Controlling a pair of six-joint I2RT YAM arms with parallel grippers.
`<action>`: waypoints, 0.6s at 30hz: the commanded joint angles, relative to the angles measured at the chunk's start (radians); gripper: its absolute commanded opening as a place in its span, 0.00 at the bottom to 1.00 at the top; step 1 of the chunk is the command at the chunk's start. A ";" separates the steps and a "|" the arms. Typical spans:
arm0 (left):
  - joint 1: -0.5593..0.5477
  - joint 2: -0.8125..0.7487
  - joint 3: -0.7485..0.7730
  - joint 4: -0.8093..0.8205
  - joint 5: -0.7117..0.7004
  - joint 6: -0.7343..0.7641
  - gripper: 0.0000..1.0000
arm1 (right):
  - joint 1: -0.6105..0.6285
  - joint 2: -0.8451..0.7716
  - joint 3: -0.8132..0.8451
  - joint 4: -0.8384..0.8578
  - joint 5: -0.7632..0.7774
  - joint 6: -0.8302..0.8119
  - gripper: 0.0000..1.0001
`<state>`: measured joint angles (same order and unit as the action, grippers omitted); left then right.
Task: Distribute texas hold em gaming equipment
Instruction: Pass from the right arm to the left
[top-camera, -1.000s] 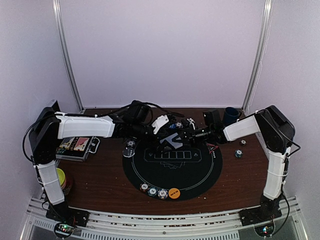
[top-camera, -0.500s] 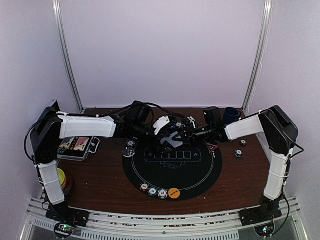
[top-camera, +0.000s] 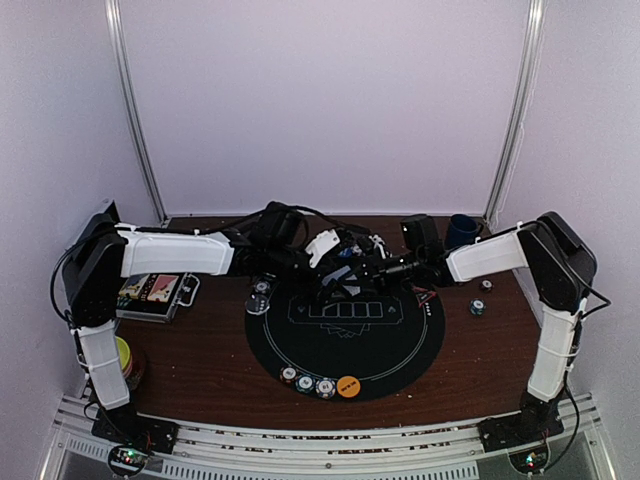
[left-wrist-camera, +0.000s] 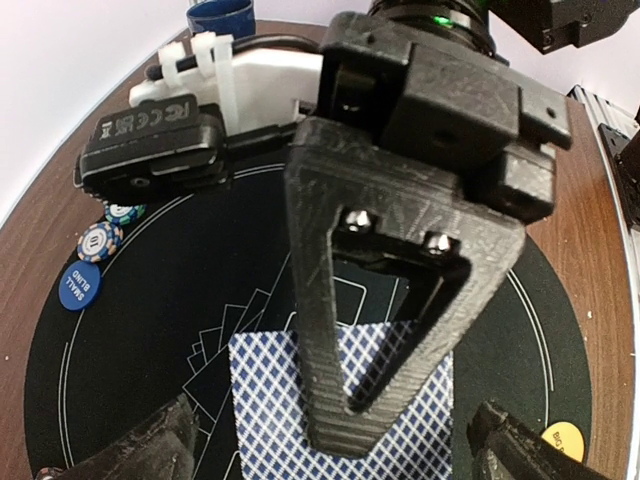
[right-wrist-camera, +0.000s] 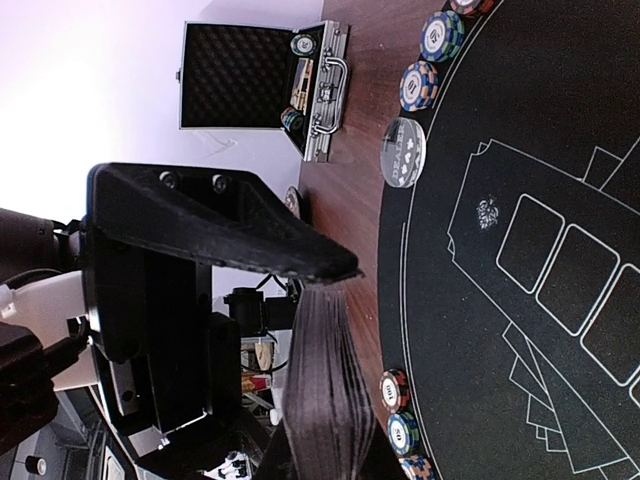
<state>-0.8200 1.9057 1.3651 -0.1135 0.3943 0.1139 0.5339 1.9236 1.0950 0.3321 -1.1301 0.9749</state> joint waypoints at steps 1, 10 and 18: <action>-0.001 0.013 0.003 0.023 -0.009 0.001 0.98 | 0.006 -0.054 0.011 0.018 -0.019 -0.007 0.00; -0.015 0.031 0.012 -0.002 0.001 0.029 0.98 | 0.006 -0.057 0.015 0.012 -0.021 -0.007 0.00; -0.018 0.042 0.017 -0.014 0.006 0.039 0.94 | 0.004 -0.057 0.017 0.006 -0.019 -0.012 0.00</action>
<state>-0.8330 1.9396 1.3651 -0.1387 0.3962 0.1333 0.5373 1.9034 1.0950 0.3313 -1.1328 0.9733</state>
